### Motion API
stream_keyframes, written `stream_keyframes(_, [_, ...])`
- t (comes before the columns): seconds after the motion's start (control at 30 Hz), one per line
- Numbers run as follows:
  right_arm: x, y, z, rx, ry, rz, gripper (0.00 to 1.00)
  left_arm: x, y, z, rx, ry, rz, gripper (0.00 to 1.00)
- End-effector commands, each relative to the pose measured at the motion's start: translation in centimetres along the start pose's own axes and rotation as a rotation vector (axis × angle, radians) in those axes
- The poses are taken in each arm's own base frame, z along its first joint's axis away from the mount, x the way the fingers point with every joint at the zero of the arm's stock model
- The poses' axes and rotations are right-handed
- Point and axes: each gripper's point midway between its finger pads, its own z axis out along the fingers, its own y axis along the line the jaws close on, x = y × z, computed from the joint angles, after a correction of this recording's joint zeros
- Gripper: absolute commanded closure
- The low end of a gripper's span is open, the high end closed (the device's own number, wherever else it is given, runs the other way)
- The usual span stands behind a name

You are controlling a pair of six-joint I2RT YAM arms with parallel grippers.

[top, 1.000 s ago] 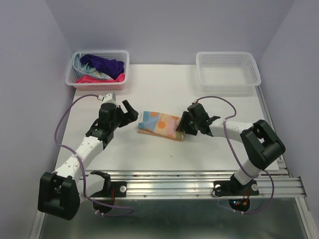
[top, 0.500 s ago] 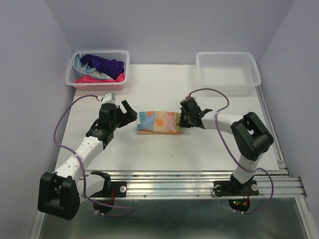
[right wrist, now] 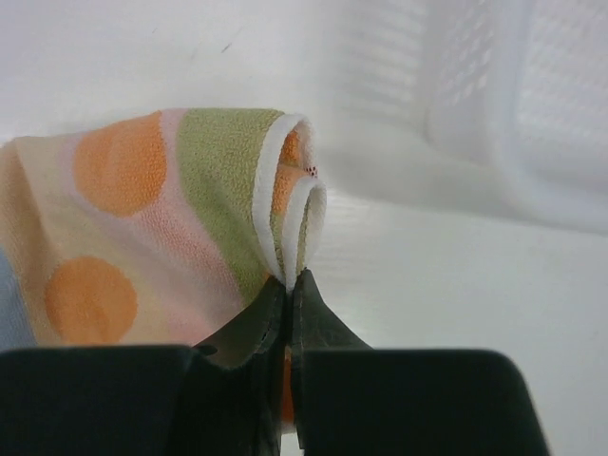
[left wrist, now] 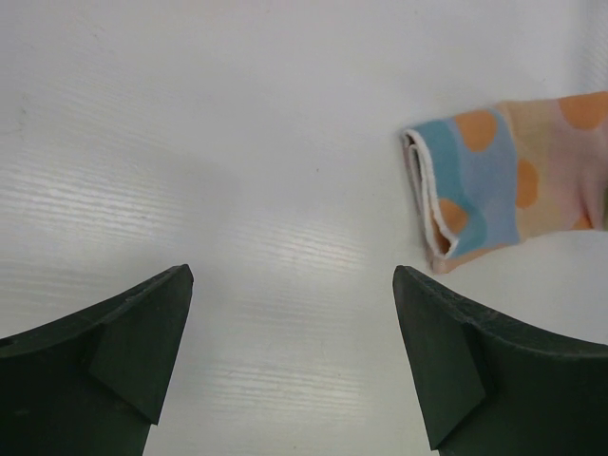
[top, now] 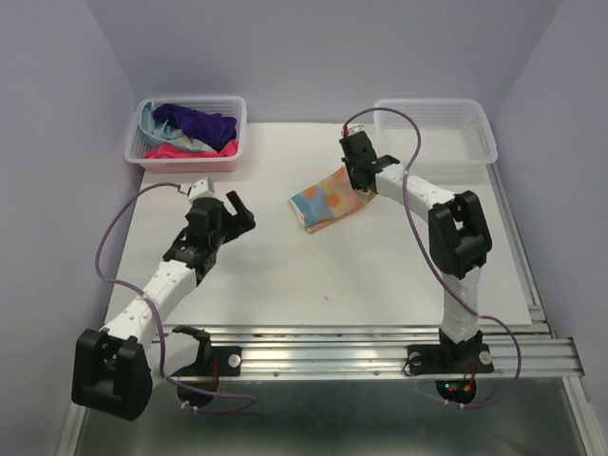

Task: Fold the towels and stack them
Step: Neatly place the folded towel into the bin

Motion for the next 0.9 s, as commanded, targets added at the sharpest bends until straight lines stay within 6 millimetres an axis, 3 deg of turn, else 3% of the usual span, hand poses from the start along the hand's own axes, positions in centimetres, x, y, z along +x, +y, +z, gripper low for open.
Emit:
stream_keyframes(0.0, [-5.9, -6.0, 0.2, 0.154, -0.082, -0.116, 0.99, -1.2, 0.2, 0.1, -0.031, -0.044, 0.009, 0.01])
stream_keyframes(0.07, [-7.0, -7.0, 0.8, 0.168, -0.086, -0.156, 0.99, -1.2, 0.3, 0.3, -0.041, -0.043, 0.013, 0.01])
stream_keyframes(0.1, [-8.8, -8.2, 0.5, 0.186, -0.118, -0.140, 0.99, -1.2, 0.4, 0.4, -0.045, -0.045, 0.015, 0.01])
stream_keyframes(0.2, [-10.3, -9.3, 0.6, 0.197, -0.123, -0.165, 0.99, -1.3, 0.4, 0.5, -0.052, -0.046, 0.017, 0.01])
stream_keyframes(0.23, [-11.9, -9.6, 0.0, 0.203, -0.157, -0.158, 0.99, -1.3, 0.5, 0.6, -0.055, -0.046, 0.021, 0.01])
stream_keyframes(0.43, [-16.4, -11.7, -1.2, 0.253, -0.228, -0.147, 0.99, -1.2, 0.8, 1.1, -0.082, -0.041, 0.024, 0.01])
stream_keyframes(0.47, [-16.5, -12.1, -0.7, 0.264, -0.223, -0.148, 0.99, -1.1, 0.9, 1.3, -0.084, -0.033, 0.027, 0.01])
stream_keyframes(0.63, [-18.8, -14.3, -2.4, 0.314, -0.276, -0.141, 0.99, -0.8, 0.9, 1.8, -0.092, -0.016, 0.034, 0.01])
stream_keyframes(0.87, [-20.2, -17.9, -3.6, 0.319, -0.317, -0.102, 0.99, -1.4, 0.9, 1.5, -0.096, -0.036, 0.036, 0.01])
